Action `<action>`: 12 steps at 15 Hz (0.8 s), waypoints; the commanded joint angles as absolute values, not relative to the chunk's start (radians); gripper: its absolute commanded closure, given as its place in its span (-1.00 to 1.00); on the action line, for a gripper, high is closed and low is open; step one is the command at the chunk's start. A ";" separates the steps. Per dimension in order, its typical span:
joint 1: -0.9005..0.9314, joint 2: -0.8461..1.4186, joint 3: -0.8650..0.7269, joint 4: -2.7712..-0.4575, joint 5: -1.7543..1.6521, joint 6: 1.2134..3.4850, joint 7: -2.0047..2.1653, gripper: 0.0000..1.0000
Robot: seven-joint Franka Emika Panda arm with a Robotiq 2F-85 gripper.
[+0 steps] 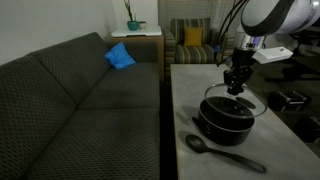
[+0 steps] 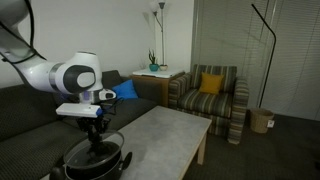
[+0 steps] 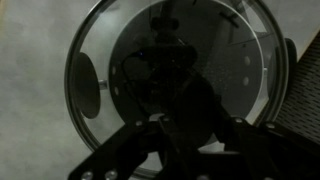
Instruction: Uncover the pot
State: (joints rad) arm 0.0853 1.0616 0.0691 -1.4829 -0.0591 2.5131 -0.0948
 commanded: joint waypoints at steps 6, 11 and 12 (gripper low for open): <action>0.029 0.842 -0.066 -1.812 -0.049 2.580 0.040 0.72; -0.050 0.805 -0.064 -1.945 0.004 2.661 0.063 0.72; -0.066 0.816 -0.055 -1.957 0.023 2.686 0.061 0.72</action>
State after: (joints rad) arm -0.0169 0.8631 -0.0856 -1.8581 -0.0232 2.6136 0.0673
